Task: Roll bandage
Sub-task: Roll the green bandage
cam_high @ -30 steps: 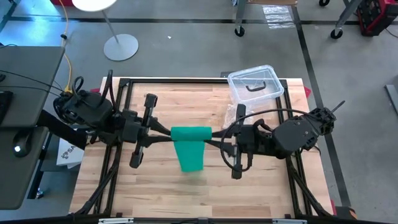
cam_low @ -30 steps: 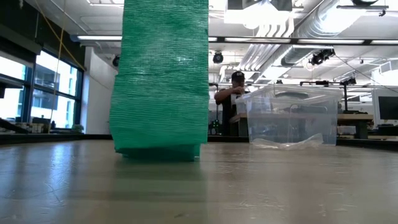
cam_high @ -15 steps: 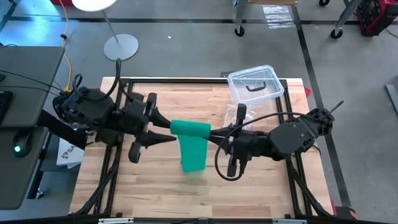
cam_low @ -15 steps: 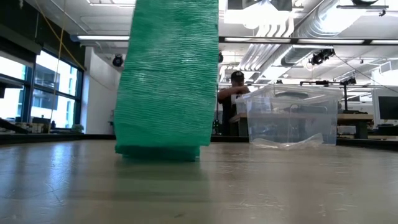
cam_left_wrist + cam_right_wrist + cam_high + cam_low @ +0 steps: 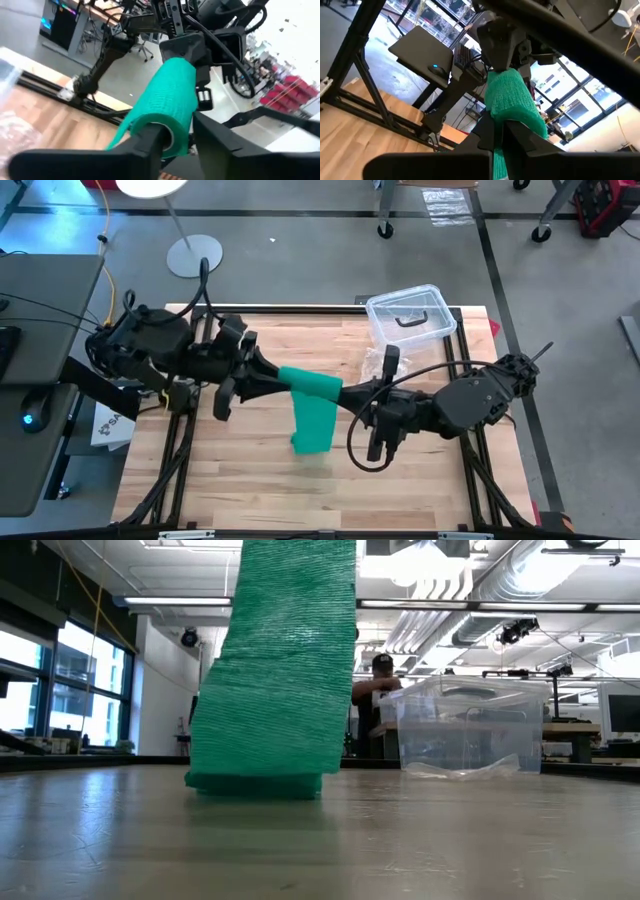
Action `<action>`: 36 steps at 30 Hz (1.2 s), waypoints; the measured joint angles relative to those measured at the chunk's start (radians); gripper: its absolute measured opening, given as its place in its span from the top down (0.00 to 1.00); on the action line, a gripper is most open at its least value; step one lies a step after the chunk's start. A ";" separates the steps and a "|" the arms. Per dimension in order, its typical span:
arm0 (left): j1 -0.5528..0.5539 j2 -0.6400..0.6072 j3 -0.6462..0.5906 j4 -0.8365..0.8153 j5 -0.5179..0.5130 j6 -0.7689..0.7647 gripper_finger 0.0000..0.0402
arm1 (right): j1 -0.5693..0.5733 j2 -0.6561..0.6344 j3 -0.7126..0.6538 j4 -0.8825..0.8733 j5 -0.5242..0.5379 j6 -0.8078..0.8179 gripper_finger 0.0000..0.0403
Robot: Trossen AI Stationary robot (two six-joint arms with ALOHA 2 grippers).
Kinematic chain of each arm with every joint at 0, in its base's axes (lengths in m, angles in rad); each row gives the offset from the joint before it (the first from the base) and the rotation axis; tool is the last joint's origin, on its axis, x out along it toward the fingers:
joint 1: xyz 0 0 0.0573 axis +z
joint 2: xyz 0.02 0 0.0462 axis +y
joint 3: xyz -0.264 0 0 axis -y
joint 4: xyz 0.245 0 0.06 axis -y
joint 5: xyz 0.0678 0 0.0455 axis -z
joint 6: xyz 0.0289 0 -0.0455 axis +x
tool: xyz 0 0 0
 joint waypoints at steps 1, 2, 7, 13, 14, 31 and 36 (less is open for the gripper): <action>0.003 0.000 0.000 -0.004 0.001 0.029 0.84 | 0.000 0.000 0.000 -0.001 0.000 0.029 0.98; 0.004 0.000 0.000 -0.006 0.004 0.066 0.89 | 0.000 0.000 0.000 -0.002 0.000 0.067 0.98; -0.001 -0.001 0.001 -0.022 0.006 0.288 0.96 | -0.005 -0.001 0.000 -0.025 -0.045 0.295 0.89; -0.034 0.005 0.001 -0.030 -0.061 0.559 0.98 | -0.032 -0.010 0.001 -0.051 -0.187 0.555 0.68; -0.042 0.005 0.001 -0.034 -0.079 0.600 0.98 | -0.035 -0.012 0.001 -0.050 -0.207 0.591 0.64; -0.185 0.040 0.001 -0.050 -0.315 1.105 0.88 | -0.105 -0.030 0.001 -0.055 -0.274 0.768 0.90; -0.161 0.026 0.000 -0.079 -0.244 0.805 0.79 | -0.103 -0.030 0.001 -0.061 -0.247 0.621 0.95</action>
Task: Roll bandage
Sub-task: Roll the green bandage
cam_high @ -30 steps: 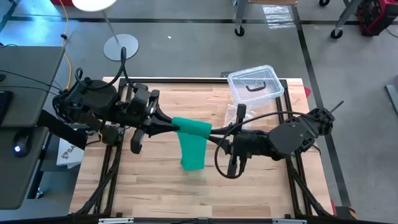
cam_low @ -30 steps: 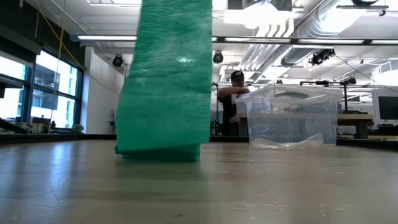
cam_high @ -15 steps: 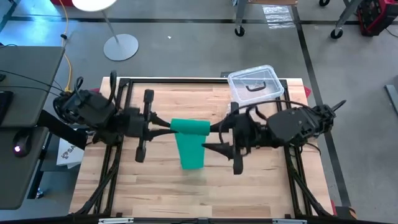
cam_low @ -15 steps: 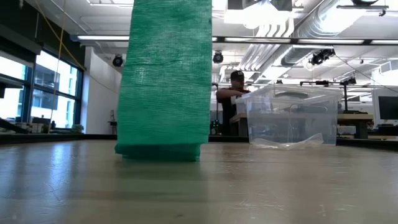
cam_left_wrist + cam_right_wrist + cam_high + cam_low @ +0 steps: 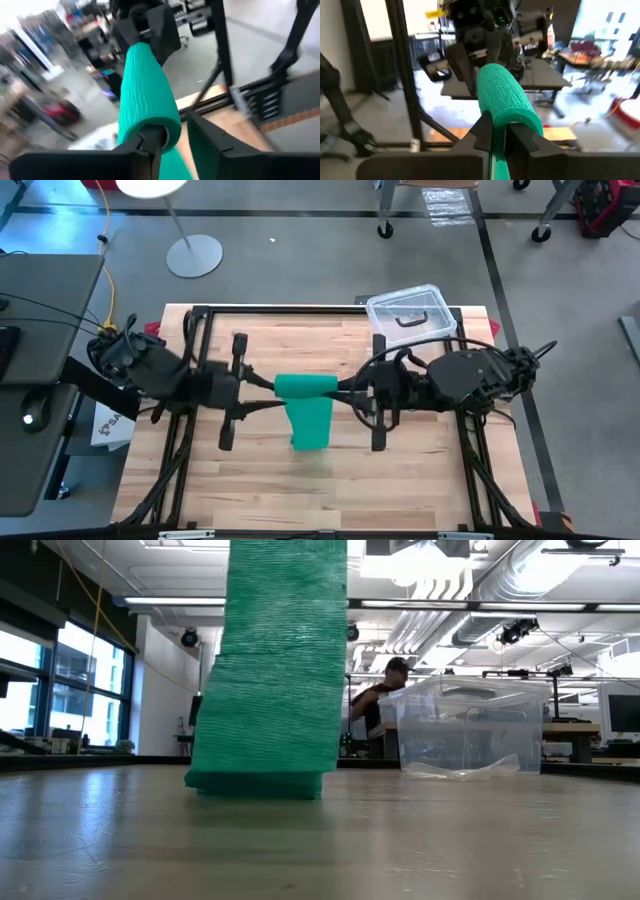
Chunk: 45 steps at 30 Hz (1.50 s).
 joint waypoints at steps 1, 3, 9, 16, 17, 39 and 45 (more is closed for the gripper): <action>0.009 -0.005 0.000 -0.005 0.038 -0.061 0.77 | 0.000 0.002 0.000 -0.004 0.001 -0.041 0.96; 0.030 -0.011 0.000 -0.010 0.117 -0.180 0.74 | 0.000 0.004 0.000 -0.011 0.003 -0.126 0.98; 0.095 -0.013 -0.001 -0.009 0.201 -0.581 0.68 | 0.020 0.009 0.000 -0.040 0.024 -0.420 0.95; 0.138 -0.014 -0.001 0.001 0.247 -0.701 0.72 | 0.037 0.013 0.001 -0.041 0.058 -0.434 0.95; 0.138 -0.013 -0.001 0.000 0.247 -0.680 0.75 | 0.039 0.013 0.001 -0.041 0.064 -0.392 0.94; -0.048 0.057 0.002 -0.080 -0.188 0.357 0.95 | -0.035 -0.006 -0.002 -0.078 -0.130 0.474 0.73; -0.053 0.035 0.000 -0.077 -0.100 0.046 0.85 | -0.018 -0.006 0.000 -0.091 -0.115 0.330 0.95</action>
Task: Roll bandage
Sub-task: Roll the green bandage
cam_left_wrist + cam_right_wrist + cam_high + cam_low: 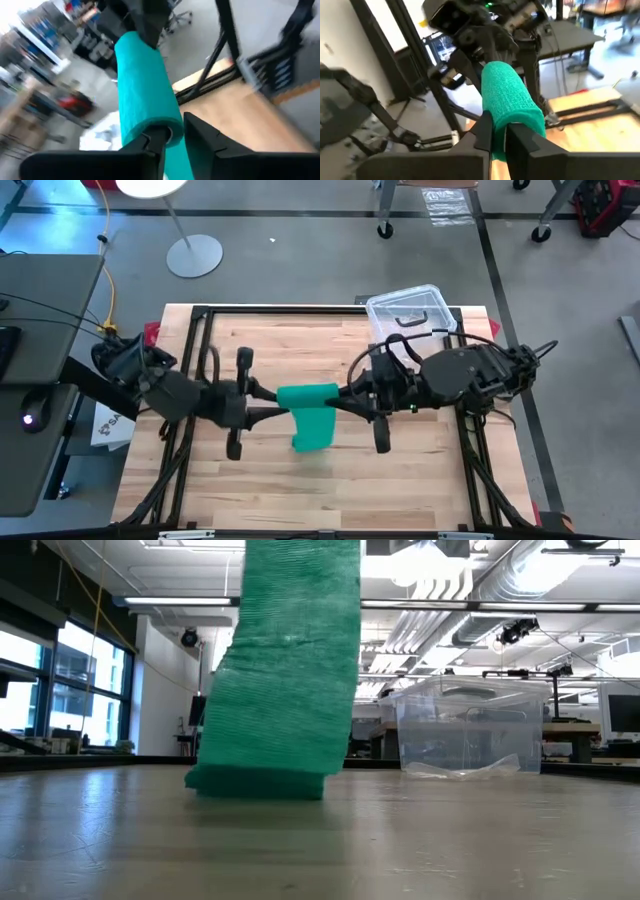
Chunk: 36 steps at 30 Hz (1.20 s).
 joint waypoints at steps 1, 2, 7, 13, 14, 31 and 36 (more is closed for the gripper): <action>0.002 -0.008 0.000 0.001 0.030 -0.053 0.83 | 0.004 0.001 0.000 0.003 0.009 -0.043 0.95; 0.007 -0.017 -0.001 0.002 0.063 -0.107 0.81 | 0.008 0.003 0.000 0.005 0.017 -0.090 0.95; 0.046 -0.041 -0.001 0.037 0.188 -0.401 0.76 | 0.044 0.009 0.001 0.007 0.054 -0.471 0.98; 0.102 -0.040 -0.002 0.120 0.329 -0.612 0.76 | 0.097 0.028 0.002 0.004 0.135 -0.839 0.96; 0.107 -0.040 -0.002 0.128 0.338 -0.632 0.77 | 0.101 0.028 0.002 0.003 0.139 -0.839 0.96; -0.011 0.001 0.002 0.063 0.019 0.160 0.98 | 0.035 0.001 0.000 0.018 -0.041 0.073 0.53; -0.060 0.041 0.002 0.056 -0.076 0.397 0.98 | -0.009 0.000 0.000 0.010 -0.159 0.231 0.55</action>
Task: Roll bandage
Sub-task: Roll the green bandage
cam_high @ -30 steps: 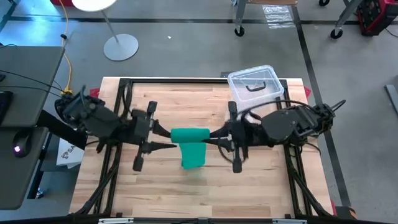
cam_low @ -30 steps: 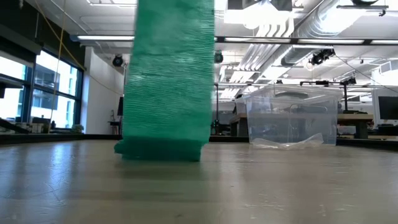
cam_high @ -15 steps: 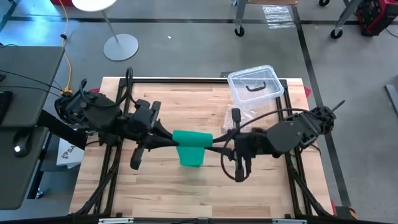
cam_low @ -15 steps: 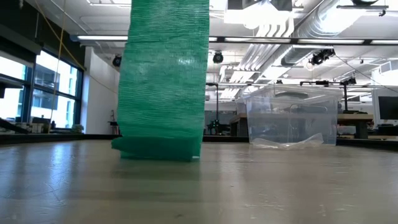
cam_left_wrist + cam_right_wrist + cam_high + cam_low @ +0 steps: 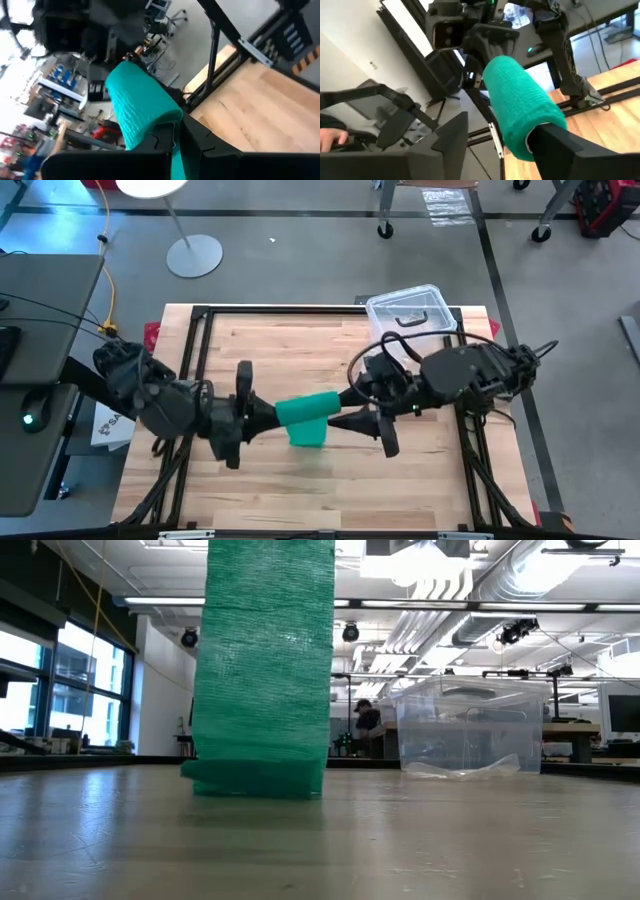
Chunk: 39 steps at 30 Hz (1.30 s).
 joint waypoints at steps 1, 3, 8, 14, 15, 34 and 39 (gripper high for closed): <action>-0.006 0.005 0.000 0.003 -0.007 0.000 0.97 | -0.001 0.000 0.000 -0.001 -0.007 -0.004 0.58; -0.011 0.012 0.001 0.016 -0.014 -0.075 0.95 | 0.000 0.000 0.000 -0.003 -0.003 -0.046 0.69; 0.003 -0.009 0.000 0.028 0.055 -0.387 0.85 | 0.015 0.000 0.000 0.011 0.046 -0.207 0.96; 0.042 -0.058 -0.002 0.044 0.134 -0.682 0.76 | 0.073 0.007 0.001 0.047 0.190 -0.597 0.97; 0.049 -0.066 -0.002 0.051 0.137 -0.716 0.75 | 0.083 0.010 0.001 0.054 0.209 -0.672 0.98; 0.165 -0.089 -0.001 0.199 0.311 -0.882 0.97 | 0.151 0.021 0.001 0.100 0.386 -0.833 0.83; 0.166 -0.103 -0.002 0.198 0.282 -0.904 0.99 | 0.150 -0.011 0.000 0.028 0.368 -0.727 0.61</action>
